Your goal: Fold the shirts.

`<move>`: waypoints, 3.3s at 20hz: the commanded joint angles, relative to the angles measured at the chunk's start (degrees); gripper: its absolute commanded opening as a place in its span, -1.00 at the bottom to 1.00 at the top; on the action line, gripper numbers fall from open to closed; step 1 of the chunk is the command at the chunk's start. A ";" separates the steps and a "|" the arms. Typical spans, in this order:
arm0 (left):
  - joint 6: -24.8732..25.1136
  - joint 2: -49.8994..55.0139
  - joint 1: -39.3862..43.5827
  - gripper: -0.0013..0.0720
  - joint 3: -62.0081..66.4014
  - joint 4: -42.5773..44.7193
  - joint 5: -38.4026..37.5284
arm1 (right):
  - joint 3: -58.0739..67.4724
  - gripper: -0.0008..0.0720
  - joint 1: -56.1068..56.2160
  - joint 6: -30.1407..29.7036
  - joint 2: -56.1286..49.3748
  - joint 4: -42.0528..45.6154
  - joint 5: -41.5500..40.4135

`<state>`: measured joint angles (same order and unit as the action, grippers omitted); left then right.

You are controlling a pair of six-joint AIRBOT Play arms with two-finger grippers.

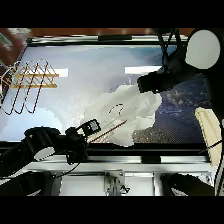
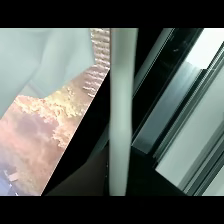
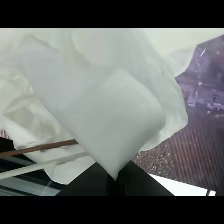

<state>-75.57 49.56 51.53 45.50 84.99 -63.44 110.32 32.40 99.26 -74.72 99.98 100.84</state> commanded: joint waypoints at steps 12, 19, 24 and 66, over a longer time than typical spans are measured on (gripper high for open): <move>4.37 -0.57 0.04 -0.82 0.04 -2.99 -1.60 | 0.37 -0.77 0.07 2.21 -0.09 0.50 -2.14; 6.16 0.22 -0.09 -0.83 0.04 -2.60 -2.89 | 0.79 -0.77 0.09 0.50 0.02 -3.56 -1.40; 5.42 4.52 -0.46 -0.82 0.04 -5.05 7.13 | 1.81 -0.77 0.09 -0.57 0.17 -11.34 2.38; 19.87 5.60 -14.84 -0.83 6.73 -8.26 0.15 | 1.68 0.30 -29.66 -78.55 -14.23 -35.65 5.11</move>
<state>-56.34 55.05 37.54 52.16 76.49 -63.02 111.98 0.82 23.64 -86.56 65.60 105.19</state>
